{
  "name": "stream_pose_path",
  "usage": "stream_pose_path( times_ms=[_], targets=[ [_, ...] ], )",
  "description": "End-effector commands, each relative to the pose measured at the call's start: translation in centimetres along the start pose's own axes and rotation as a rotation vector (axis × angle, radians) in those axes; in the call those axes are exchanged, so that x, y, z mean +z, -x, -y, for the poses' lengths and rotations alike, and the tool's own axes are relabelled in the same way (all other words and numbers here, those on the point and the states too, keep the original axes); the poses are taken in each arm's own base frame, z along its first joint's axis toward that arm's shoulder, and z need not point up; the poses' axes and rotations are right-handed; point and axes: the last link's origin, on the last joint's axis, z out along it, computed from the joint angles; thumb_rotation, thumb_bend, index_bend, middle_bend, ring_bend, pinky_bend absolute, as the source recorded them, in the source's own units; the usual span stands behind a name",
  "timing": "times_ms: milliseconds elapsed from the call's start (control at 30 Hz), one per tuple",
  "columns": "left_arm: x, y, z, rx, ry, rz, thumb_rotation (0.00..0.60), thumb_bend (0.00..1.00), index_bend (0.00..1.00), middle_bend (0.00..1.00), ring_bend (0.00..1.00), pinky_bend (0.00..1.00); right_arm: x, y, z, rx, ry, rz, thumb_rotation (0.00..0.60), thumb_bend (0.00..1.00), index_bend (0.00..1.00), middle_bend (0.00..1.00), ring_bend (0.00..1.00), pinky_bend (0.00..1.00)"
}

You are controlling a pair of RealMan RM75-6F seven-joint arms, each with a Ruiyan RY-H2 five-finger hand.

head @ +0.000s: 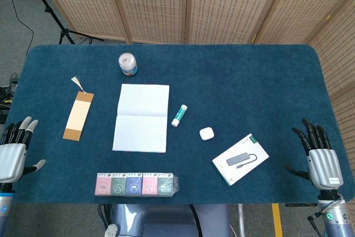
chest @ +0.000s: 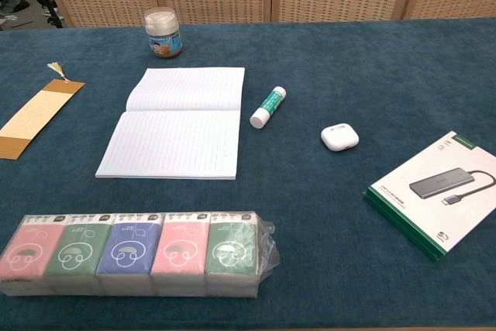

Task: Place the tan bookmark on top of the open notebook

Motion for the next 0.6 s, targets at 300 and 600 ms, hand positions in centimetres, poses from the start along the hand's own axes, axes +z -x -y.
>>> stream_pose_path(
  times_ms=[300, 600],
  targets=[
    [0.4, 0.3, 0.2, -0.014, -0.004, 0.020, 0.600, 0.07, 0.00, 0.00, 0.00, 0.00, -0.1, 0.0, 0.1, 0.003, -0.005, 0.000, 0.600, 0.00, 0.15, 0.00, 0.00, 0.00],
    [2.3, 1.3, 0.7, -0.102, -0.001, 0.126, 0.600, 0.07, 0.00, 0.00, 0.00, 0.00, 0.1, -0.1, 0.0, 0.007, 0.005, -0.002, 0.600, 0.00, 0.15, 0.00, 0.00, 0.00]
  ],
)
